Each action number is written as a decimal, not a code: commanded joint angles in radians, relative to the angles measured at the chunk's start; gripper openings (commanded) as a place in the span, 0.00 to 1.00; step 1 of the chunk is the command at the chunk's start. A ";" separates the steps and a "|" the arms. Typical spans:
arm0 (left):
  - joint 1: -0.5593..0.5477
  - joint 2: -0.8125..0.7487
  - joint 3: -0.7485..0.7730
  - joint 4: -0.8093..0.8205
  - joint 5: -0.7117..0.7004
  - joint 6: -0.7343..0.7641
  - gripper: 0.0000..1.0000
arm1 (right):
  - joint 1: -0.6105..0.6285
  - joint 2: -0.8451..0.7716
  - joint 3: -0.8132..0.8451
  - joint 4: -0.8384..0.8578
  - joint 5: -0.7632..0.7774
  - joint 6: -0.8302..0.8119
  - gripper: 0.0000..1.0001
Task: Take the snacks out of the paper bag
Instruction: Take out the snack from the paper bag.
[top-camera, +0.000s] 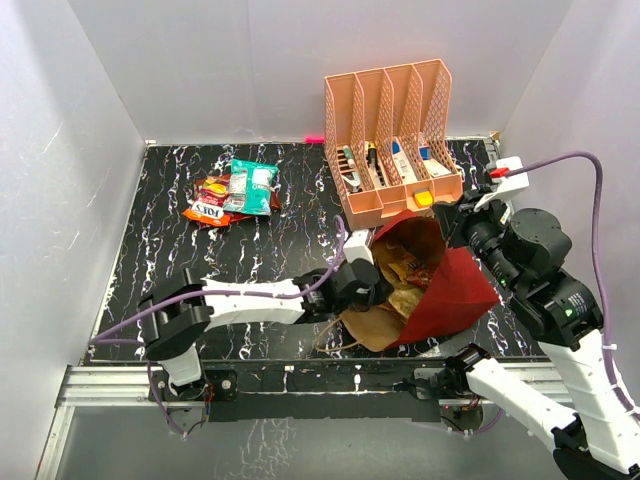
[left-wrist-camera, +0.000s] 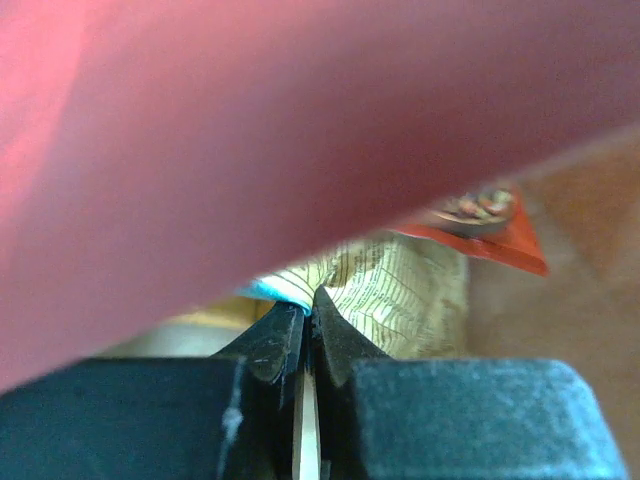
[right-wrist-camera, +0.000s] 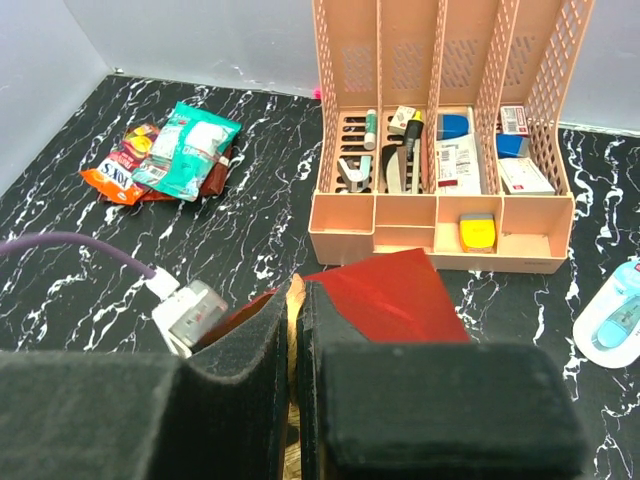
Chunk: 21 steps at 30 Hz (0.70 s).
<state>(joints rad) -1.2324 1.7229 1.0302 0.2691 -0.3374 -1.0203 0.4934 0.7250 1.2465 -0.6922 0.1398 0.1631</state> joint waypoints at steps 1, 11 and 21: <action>0.005 -0.121 0.167 -0.171 0.041 0.049 0.00 | 0.001 -0.021 0.019 0.147 0.043 0.008 0.07; 0.004 -0.266 0.216 -0.296 0.099 0.036 0.00 | 0.000 -0.027 -0.004 0.161 0.111 0.004 0.07; 0.005 -0.336 0.369 -0.465 0.180 0.052 0.00 | 0.001 -0.010 0.002 0.154 0.140 0.016 0.07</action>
<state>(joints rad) -1.2301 1.4715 1.2865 -0.1410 -0.1867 -0.9871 0.4938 0.7216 1.2293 -0.6605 0.2531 0.1646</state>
